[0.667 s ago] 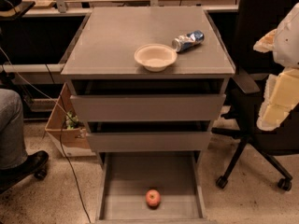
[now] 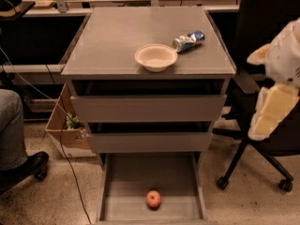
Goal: Pick apple from bottom drawer and place on counter
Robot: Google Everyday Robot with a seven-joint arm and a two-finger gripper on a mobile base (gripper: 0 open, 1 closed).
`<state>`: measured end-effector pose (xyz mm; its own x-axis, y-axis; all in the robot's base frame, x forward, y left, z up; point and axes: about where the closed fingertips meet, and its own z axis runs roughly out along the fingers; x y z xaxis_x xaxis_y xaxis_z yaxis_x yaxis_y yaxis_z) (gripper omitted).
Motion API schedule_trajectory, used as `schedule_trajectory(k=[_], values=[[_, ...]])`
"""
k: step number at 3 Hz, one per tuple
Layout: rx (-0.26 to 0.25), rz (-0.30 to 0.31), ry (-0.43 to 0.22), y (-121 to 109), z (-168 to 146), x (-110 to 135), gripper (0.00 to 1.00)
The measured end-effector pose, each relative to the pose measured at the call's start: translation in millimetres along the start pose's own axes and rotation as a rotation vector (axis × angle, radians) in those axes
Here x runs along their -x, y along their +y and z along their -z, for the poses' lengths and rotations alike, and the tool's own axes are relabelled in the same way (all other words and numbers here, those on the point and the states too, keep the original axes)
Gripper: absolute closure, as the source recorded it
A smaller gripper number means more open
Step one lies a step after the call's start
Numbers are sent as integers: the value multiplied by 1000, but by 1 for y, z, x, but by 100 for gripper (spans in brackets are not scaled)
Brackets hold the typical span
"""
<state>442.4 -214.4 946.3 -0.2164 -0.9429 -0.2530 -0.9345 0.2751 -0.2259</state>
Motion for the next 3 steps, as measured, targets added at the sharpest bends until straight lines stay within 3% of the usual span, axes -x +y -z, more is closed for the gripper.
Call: schedule_trajectory(k=[2, 3], values=[[134, -12, -210, 42, -156, -5, 0], [208, -24, -309, 61, -237, 15, 0]])
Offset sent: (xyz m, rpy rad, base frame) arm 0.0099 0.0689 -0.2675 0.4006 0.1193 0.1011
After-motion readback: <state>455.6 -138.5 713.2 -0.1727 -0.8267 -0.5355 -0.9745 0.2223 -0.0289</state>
